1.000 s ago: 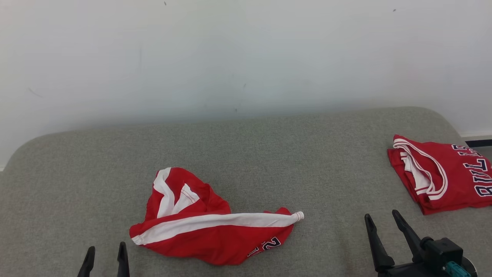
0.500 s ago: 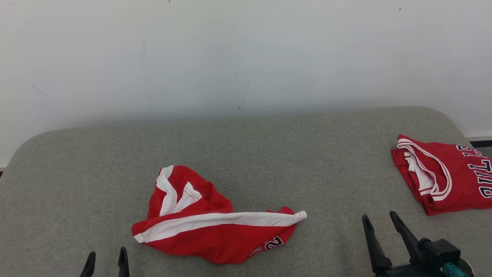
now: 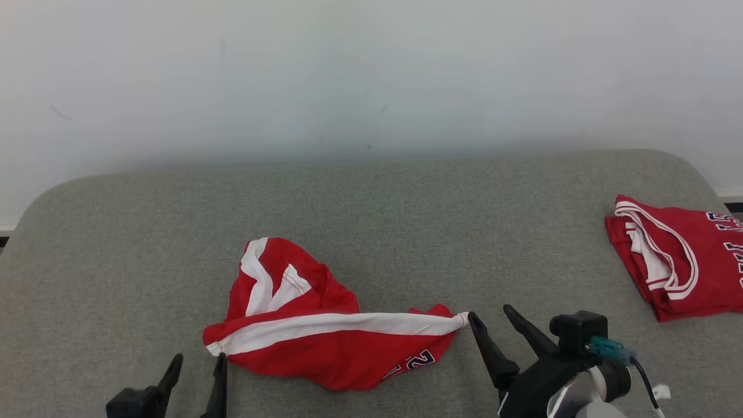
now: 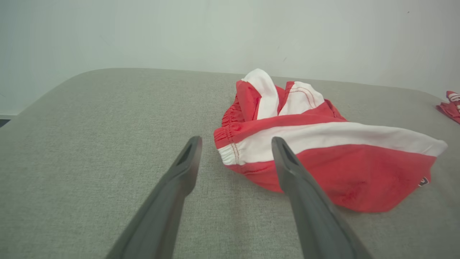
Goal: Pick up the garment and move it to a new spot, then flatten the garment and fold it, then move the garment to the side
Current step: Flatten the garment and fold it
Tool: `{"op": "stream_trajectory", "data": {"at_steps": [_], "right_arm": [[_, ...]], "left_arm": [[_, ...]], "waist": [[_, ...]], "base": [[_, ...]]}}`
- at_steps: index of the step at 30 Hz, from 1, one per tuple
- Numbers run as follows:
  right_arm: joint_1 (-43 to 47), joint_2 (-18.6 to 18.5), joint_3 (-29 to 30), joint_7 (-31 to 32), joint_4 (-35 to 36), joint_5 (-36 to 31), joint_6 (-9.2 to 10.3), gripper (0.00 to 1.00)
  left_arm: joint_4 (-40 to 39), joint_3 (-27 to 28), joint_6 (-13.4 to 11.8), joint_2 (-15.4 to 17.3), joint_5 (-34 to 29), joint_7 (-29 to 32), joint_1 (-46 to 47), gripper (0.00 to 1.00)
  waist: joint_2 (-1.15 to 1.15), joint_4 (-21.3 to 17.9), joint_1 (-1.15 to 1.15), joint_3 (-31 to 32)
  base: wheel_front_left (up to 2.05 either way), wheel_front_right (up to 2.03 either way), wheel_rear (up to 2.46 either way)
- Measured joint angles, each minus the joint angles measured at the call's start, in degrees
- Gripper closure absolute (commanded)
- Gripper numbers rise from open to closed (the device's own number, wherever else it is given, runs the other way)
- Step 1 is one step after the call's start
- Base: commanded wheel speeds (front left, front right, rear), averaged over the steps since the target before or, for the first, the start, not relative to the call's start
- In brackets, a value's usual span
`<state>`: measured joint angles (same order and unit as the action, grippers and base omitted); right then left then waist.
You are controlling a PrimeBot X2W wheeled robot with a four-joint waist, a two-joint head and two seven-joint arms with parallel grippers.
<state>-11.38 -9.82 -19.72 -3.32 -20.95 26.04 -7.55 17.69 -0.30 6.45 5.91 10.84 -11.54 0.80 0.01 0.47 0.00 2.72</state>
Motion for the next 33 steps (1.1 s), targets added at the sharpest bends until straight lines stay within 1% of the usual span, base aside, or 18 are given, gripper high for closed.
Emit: {"op": "stream_trajectory", "data": {"at_steps": [2,5,11,15,22,28,33], "right_arm": [[-2.3,0.3,-1.1,2.8,-3.2,1.6,0.0,0.0],[-5.7,0.6,-1.6,5.2,-7.8,3.4,0.0,0.0],[-10.8,1.9,-2.1,7.3,-15.3,5.9,0.0,0.0],[-13.5,2.4,-2.7,7.6,-18.9,8.2,0.0,0.0],[-14.7,2.8,-7.3,8.9,-21.4,13.1,0.0,0.0],[-15.1,2.0,-9.7,6.7,-21.5,15.6,0.0,0.0],[-16.5,1.6,-11.1,4.8,-23.2,16.3,0.0,0.0]], "left_arm": [[2.7,-1.0,0.1,0.4,0.1,0.5,2.4,0.0],[7.2,-1.8,0.5,0.6,0.7,1.5,5.6,0.0],[13.8,-2.9,0.6,1.1,2.4,0.9,10.2,0.0],[17.4,-3.2,0.6,1.1,3.2,0.1,12.6,0.0],[20.9,-4.3,0.8,1.2,4.0,-2.0,14.3,0.0],[22.2,-5.2,1.0,1.4,5.0,-3.0,15.3,0.0],[23.1,-6.1,1.1,1.7,5.4,-3.2,16.2,0.0]], "waist": [[0.0,0.2,0.0,-0.6],[0.0,0.5,0.0,-1.4],[0.0,0.6,0.0,-3.3],[0.0,0.6,0.01,-4.6],[0.0,1.1,0.01,-5.9],[0.0,1.3,0.0,-6.4],[0.0,1.0,0.0,-6.6]], "base": [[0.0,0.0,0.0],[0.0,0.0,0.0],[0.0,0.0,0.0],[0.0,0.0,0.0],[0.0,0.0,0.0],[0.0,0.0,0.0],[0.0,0.0,0.0]]}}
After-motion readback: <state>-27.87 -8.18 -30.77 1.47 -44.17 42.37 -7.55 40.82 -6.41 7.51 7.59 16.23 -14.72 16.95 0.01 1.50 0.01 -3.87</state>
